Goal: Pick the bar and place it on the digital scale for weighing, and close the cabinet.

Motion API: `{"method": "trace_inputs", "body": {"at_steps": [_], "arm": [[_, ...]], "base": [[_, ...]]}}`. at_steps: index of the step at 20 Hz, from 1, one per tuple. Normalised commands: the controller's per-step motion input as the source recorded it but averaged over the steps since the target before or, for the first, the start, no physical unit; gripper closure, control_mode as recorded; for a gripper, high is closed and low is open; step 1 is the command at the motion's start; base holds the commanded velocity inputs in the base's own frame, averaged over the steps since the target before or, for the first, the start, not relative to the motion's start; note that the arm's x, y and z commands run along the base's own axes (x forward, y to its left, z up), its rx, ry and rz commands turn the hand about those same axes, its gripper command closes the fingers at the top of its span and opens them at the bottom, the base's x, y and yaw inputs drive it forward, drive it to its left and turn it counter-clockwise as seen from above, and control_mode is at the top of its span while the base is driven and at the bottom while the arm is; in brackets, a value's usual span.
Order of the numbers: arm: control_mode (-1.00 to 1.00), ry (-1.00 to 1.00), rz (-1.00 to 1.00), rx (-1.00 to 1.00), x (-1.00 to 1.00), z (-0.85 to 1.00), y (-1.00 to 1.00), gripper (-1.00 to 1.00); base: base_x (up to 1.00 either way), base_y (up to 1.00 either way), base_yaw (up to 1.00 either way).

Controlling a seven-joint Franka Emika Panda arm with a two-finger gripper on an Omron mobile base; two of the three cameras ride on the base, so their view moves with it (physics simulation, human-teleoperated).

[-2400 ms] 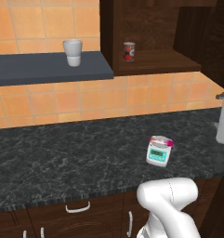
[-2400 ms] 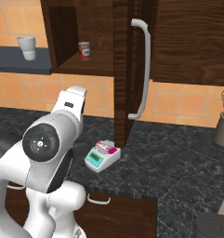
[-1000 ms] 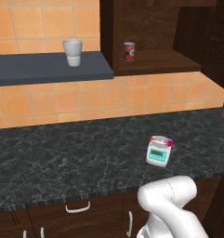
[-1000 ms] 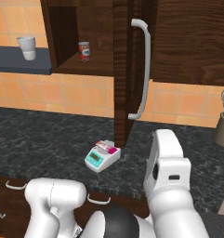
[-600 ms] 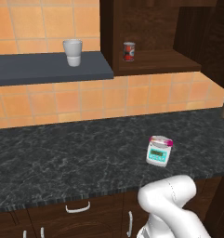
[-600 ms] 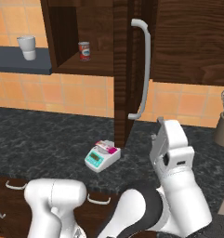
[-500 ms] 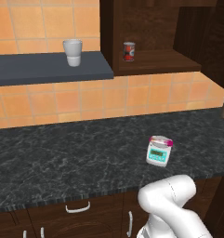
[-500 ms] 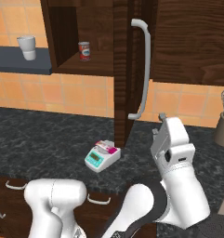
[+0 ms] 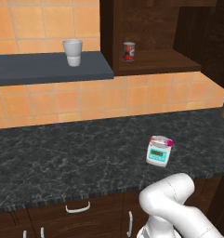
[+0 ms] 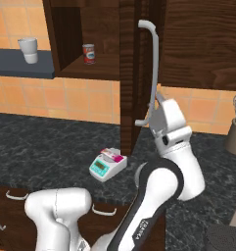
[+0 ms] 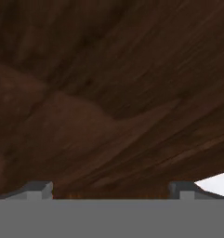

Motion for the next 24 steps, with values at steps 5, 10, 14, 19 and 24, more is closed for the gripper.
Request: {"method": "trace_inputs", "body": {"at_steps": [5,10,14,19,24], "arm": [[-1.0,-0.06,0.0,-0.06,0.24,0.09,1.0,-1.0],[-1.0,0.0,-0.05,-0.1,0.72,0.02,1.0,-1.0],[-1.0,0.0,-0.16,-0.02,1.0,0.21,1.0,-1.0],[-1.0,0.0,-0.19,-0.02,1.0,0.02,0.99,-1.0],[-1.0,0.0,-0.16,-0.01,1.0,0.0,0.64,-1.0]], "base": [[0.0,0.0,0.0],[0.0,0.0,0.0],[0.0,0.0,0.0],[0.0,0.0,0.0],[0.0,0.0,0.0]]}}
